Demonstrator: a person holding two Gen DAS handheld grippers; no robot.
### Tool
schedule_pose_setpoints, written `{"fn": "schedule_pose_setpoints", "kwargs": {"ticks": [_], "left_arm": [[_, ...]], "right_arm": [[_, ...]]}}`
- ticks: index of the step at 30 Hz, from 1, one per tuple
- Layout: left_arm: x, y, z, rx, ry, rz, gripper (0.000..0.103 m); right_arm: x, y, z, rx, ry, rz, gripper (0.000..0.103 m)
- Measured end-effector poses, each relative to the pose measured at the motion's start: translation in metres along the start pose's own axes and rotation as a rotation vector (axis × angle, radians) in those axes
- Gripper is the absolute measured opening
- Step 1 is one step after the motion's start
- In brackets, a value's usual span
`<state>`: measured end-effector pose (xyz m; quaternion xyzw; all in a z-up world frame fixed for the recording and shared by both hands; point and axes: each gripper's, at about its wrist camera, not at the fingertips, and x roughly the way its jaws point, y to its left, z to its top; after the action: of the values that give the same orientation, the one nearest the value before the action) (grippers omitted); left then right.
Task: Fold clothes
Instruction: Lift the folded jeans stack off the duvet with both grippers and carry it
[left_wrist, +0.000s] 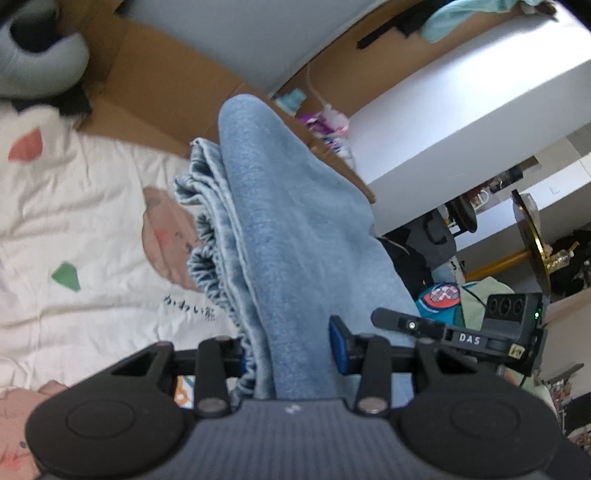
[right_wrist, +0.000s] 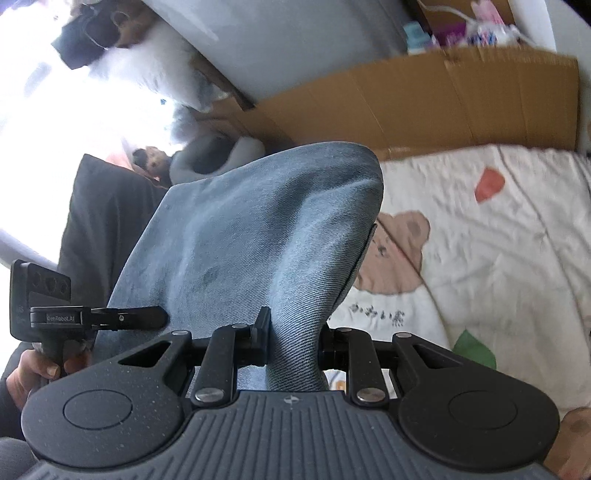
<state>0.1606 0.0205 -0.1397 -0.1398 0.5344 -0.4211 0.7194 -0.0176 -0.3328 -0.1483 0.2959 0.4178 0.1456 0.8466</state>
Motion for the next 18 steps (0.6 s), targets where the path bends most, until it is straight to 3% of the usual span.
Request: {"fn": "schedule_pose_setpoints", "kwargs": {"ticks": [9,18], "left_arm": [[-0.039,-0.051,0.021,0.046,-0.042,0.029,0.043],[-0.06,-0.108,0.044,0.104,-0.069,0.073,0.043]], "right_arm": [[-0.047,0.042,0.029,-0.075,-0.055,0.003,0.023],[-0.09,0.069,0.052,-0.069,-0.124,0.011,0.023]]}}
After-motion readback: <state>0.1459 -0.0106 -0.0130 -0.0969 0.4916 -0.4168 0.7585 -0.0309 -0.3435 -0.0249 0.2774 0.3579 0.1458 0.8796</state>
